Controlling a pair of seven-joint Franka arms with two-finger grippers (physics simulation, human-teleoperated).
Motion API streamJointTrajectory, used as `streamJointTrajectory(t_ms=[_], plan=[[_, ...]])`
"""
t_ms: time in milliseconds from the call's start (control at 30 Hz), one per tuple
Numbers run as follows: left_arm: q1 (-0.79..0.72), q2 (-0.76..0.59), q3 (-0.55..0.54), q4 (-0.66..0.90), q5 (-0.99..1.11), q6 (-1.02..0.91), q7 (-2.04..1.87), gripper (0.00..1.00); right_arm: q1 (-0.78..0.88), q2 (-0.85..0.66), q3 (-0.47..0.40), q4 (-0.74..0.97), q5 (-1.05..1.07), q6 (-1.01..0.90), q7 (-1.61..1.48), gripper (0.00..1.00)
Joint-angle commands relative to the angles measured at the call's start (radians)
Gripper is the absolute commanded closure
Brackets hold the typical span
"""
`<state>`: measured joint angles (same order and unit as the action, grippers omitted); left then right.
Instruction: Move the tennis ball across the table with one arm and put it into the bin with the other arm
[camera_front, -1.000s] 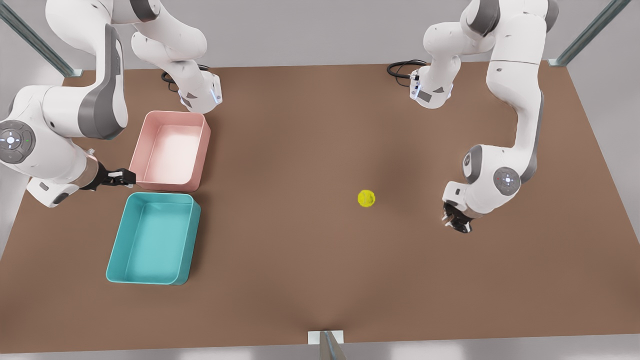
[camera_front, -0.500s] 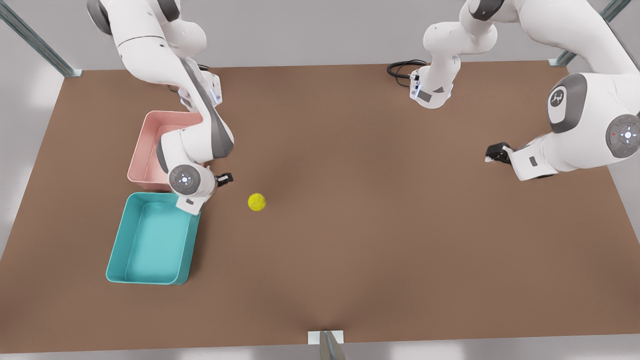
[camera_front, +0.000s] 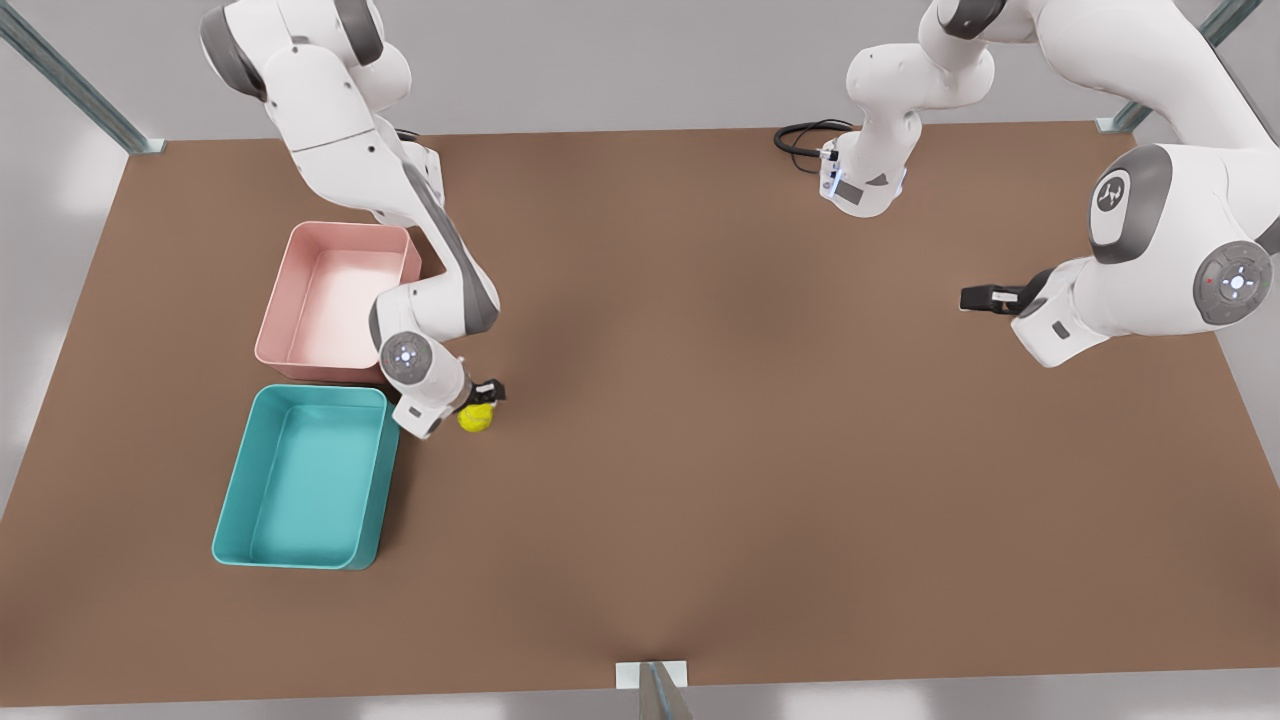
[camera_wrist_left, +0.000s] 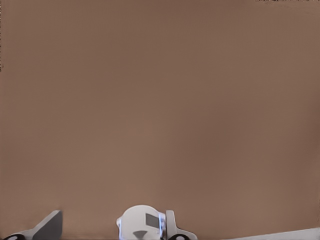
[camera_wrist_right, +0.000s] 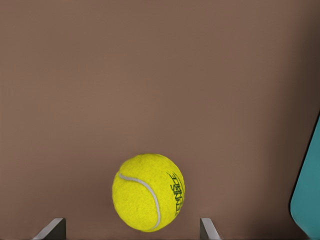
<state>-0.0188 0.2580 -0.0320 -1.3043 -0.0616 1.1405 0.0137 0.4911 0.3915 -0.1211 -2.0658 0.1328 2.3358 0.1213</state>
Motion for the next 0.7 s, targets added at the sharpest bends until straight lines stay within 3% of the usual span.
streamJointTrajectory(t_ms=[0,667], plan=[[-0.001,0.0,0.0,0.0,0.0,-0.013,-0.259,0.0,0.004,-0.003,-0.002,-0.028,0.008,0.106,0.09,0.0],[-0.003,0.001,0.0,-0.001,-0.001,-0.027,-0.262,0.0,-0.006,0.124,0.0,0.003,0.01,0.129,0.063,0.0]])
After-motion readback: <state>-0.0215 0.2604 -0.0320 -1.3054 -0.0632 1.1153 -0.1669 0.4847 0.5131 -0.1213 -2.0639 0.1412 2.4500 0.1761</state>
